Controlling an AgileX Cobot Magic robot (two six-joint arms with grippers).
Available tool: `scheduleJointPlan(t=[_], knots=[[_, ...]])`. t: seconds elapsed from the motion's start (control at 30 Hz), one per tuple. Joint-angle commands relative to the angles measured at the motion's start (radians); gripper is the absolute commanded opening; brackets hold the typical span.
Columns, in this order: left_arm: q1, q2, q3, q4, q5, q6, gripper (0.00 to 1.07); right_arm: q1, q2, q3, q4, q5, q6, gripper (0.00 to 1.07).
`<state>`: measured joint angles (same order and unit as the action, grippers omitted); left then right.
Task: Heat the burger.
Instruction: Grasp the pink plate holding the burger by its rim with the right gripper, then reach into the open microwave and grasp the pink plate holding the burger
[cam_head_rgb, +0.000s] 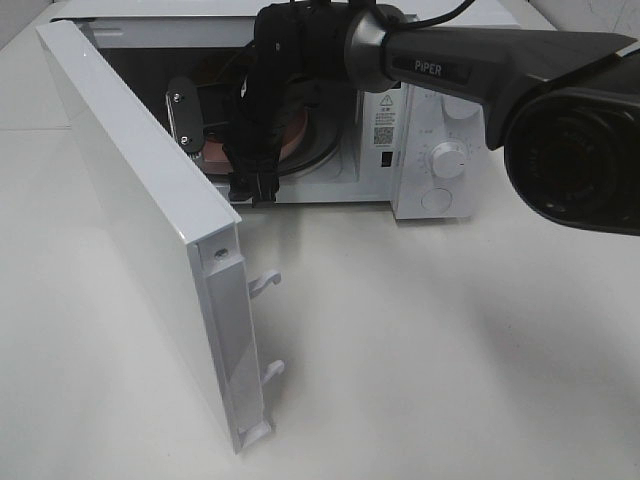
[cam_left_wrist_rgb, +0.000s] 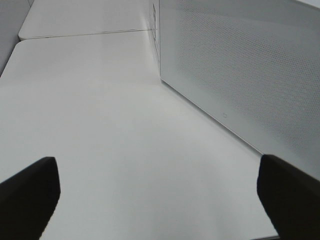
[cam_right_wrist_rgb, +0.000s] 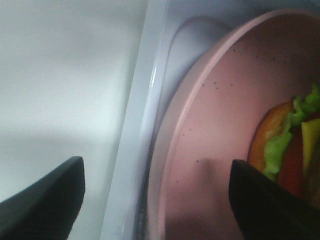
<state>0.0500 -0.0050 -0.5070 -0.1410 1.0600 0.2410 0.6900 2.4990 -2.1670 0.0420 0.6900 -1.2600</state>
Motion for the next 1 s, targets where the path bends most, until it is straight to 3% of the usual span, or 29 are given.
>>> scheduleJointPlan(t=[0.03, 0.5, 0.7, 0.8, 0.83, 0.87, 0.9, 0.93, 0.97, 1.0], knots=[[-0.007, -0.016, -0.001, -0.008, -0.010, -0.002, 1.03, -0.002, 0.018, -0.003, 0.018, 0.005, 0.002, 0.76], [-0.007, -0.016, -0.001, -0.008, -0.010, -0.003, 1.03, -0.003, 0.049, -0.003, 0.044, 0.012, -0.002, 0.76], [-0.007, -0.016, -0.001, -0.008, -0.010, -0.003, 1.03, -0.003, 0.049, -0.003, 0.044, 0.018, 0.001, 0.68], [-0.007, -0.016, -0.001, -0.008, -0.010, -0.003, 1.03, -0.003, 0.049, -0.003, 0.044, 0.030, 0.006, 0.59], [-0.007, -0.016, -0.001, -0.008, -0.010, -0.003, 1.03, -0.003, 0.049, -0.003, 0.044, 0.048, 0.006, 0.49], [-0.007, -0.016, -0.001, -0.008, -0.010, -0.003, 1.03, -0.003, 0.049, -0.003, 0.044, 0.048, 0.006, 0.49], [-0.007, -0.016, -0.001, -0.008, -0.010, -0.003, 1.03, -0.003, 0.048, -0.003, 0.044, 0.058, 0.006, 0.42], [-0.007, -0.016, -0.001, -0.008, -0.010, -0.003, 1.03, -0.003, 0.046, -0.003, 0.044, 0.071, 0.007, 0.29], [-0.007, -0.016, -0.001, -0.008, -0.010, -0.003, 1.03, -0.003, 0.046, -0.003, 0.044, 0.071, 0.007, 0.29], [-0.007, -0.016, -0.001, -0.008, -0.010, -0.003, 1.03, -0.003, 0.046, -0.003, 0.044, 0.076, 0.018, 0.21]])
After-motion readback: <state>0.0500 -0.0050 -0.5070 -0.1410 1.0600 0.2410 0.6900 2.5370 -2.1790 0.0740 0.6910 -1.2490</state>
